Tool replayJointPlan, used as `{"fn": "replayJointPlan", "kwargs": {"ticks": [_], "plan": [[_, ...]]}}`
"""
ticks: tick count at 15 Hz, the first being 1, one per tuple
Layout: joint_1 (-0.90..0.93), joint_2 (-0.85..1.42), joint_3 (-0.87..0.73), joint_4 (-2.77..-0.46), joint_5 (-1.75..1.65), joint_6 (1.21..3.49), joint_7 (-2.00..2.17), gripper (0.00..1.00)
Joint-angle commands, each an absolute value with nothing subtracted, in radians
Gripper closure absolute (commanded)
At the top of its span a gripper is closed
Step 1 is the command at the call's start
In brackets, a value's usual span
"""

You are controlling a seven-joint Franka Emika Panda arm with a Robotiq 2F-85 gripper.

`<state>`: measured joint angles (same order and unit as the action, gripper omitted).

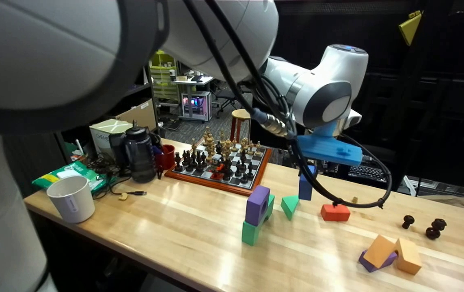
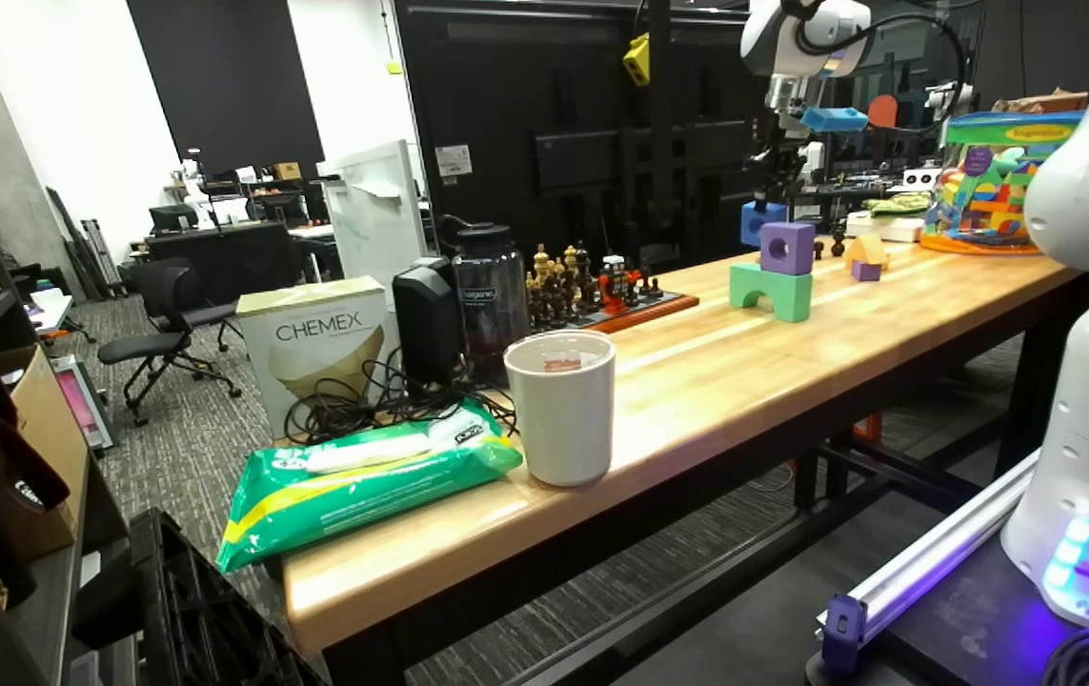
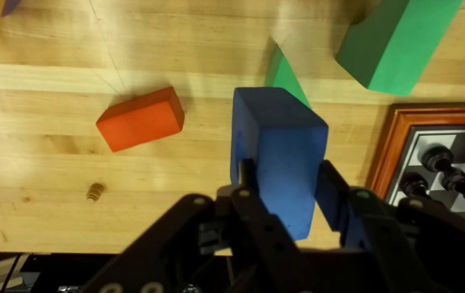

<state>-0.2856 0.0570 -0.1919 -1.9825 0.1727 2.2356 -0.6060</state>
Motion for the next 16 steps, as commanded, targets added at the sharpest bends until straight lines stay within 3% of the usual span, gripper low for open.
{"fn": "replayJointPlan", "kwargs": {"ticks": [1,16], "plan": [[-0.247,-0.044,-0.187,-2.053,0.147,2.234,-0.568,0.86],[-0.128,-0.211,-0.158,-2.213,0.080,2.274,-0.423,0.86]]}}
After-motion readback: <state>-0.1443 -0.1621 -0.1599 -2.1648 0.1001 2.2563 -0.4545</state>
